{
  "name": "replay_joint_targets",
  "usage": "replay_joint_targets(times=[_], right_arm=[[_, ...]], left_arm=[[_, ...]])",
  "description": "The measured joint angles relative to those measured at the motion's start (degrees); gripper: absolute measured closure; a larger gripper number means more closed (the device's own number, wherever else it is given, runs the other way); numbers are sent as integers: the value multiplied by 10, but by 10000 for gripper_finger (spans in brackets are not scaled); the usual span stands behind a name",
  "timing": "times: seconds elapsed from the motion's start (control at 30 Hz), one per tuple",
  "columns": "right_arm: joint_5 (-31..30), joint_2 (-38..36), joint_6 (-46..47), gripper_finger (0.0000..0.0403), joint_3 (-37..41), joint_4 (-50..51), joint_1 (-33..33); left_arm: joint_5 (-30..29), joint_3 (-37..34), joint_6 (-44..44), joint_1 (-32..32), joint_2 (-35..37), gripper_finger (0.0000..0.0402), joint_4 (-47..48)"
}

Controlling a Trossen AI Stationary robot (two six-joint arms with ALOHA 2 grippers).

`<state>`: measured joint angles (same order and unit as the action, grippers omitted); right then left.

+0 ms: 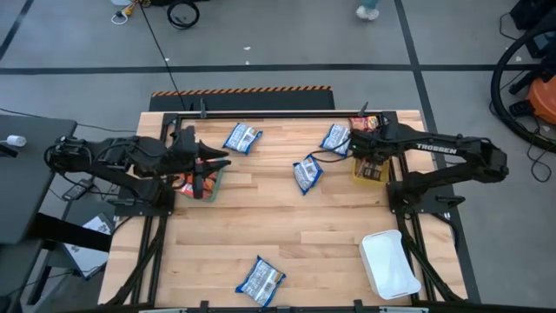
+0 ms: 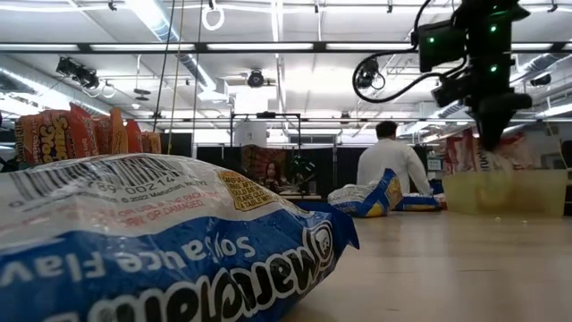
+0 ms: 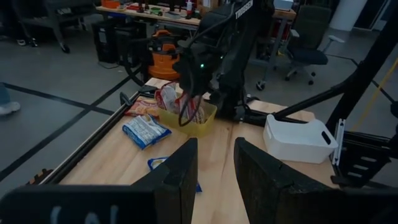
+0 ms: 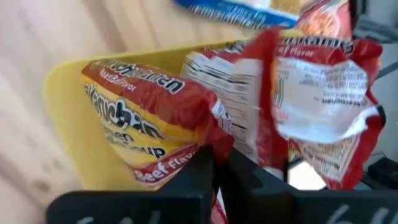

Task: Sort Maruchan noodles
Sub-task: Adjust the red noodle pack

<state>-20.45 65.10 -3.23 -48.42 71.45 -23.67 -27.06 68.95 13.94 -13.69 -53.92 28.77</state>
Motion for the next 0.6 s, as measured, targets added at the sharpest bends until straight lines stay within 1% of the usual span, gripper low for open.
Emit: replay_joint_targets(times=[0.13, 0.27, 0.37, 0.47, 0.6], right_arm=[[-7, 12, 3, 348, 10, -31, -21], [-21, 23, 20, 298, 16, -34, -53], [-20, 22, 24, 264, 12, -30, -67], [-10, 8, 37, 241, -8, -18, -70], [4, -15, 72, 223, -60, 7, -71]], left_arm=[[-3, 0, -2, 0, 5, 292, 3], [-10, 0, -2, 0, 13, 292, 7], [-12, 0, -2, 0, 22, 292, 7], [-12, 0, 0, 0, 35, 292, 13], [-12, 0, 3, 0, 55, 292, 24]])
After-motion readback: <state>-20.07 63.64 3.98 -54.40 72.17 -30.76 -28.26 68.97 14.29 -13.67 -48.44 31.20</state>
